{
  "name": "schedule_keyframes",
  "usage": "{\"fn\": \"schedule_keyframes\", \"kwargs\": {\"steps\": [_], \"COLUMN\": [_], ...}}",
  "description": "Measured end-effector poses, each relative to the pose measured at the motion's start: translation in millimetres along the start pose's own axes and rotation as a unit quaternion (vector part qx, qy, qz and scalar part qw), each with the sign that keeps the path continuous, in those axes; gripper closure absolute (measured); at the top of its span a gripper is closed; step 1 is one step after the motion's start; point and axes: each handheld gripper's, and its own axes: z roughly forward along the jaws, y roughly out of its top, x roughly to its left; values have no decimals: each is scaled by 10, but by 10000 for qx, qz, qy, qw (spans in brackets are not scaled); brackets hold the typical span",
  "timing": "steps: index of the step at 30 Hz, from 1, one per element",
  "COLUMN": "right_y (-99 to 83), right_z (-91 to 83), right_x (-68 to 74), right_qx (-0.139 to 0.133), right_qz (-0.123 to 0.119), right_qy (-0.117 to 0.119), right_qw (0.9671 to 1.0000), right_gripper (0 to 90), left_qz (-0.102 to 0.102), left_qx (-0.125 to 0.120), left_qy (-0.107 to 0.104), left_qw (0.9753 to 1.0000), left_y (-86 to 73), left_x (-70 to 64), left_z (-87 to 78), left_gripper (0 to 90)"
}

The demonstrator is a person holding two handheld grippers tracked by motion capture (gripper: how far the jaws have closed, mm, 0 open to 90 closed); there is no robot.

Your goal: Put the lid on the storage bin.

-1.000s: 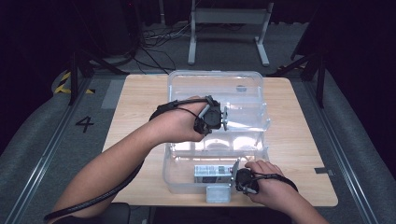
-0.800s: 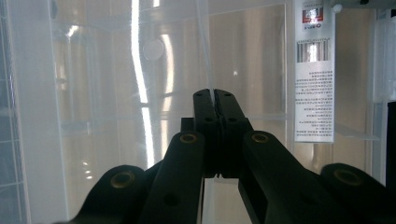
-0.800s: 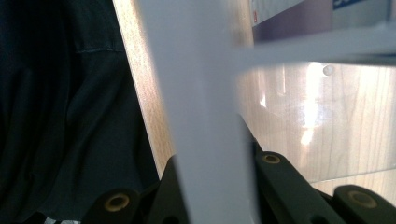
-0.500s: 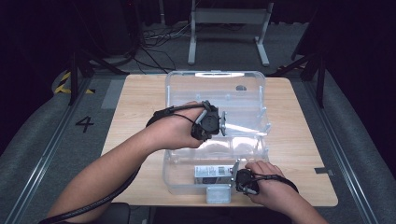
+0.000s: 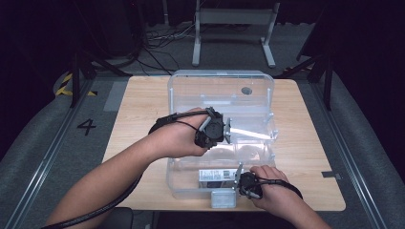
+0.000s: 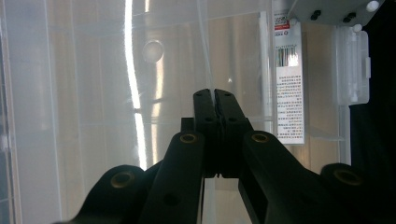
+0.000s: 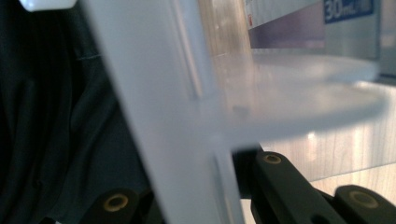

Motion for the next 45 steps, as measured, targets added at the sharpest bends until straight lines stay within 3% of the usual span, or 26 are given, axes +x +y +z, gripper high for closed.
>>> {"fn": "schedule_keyframes", "kwargs": {"steps": [7, 18, 24, 27, 33, 34, 35, 39, 40, 41, 42, 45], "right_y": [17, 22, 12, -9, -35, -40, -43, -57, -65, -69, -69, -85], "right_z": [-5, -6, -10, -15, -19, -10, -24, -49, -66, -77, -121, -234], "right_x": [25, 26, 48, 77, 91, 75, 99, 108, 115, 80, 122, 138], "right_qx": [9, 21, -67, -240, -502, -634, -591, -696, -771, -1066, -1169, -1427], "right_qz": [156, 120, 302, 266, 365, 203, 335, 371, 441, 212, 486, 544], "right_qy": [47, 15, -120, -321, -355, -435, -417, -486, -499, -522, -418, -340], "right_qw": [9999, 9999, 9994, 9988, 9974, 9968, 9968, 9957, 9948, 9927, 9911, 9877], "right_gripper": [841, 837, 765, 680, 655, 642, 636, 625, 610, 610, 610, 627], "left_qz": [72, 71, 61, 5, 21, 7, 19, -46, -64, -83, -73, -87], "left_qx": [13, 19, -13, -43, -24, -23, -15, -9, -6, -12, -6, -14], "left_qy": [30, 3, -62, -74, -77, -87, -91, -155, -157, -162, -162, -198], "left_qw": [10000, 10000, 10000, 10000, 10000, 10000, 10000, 9999, 9999, 9998, 9998, 9998], "left_y": [7, -12, -21, -34, -39, -34, -32, -33, -34, -35, -34, -31], "left_x": [3, -45, -95, -98, -129, -141, -140, -135, -132, -135, -134, -142], "left_z": [0, -3, -2, -4, -5, -1, -1, -2, -3, -2, -2, 3], "left_gripper": [886, 887, 886, 887, 887, 887, 887, 888, 888, 889, 889, 889]}}
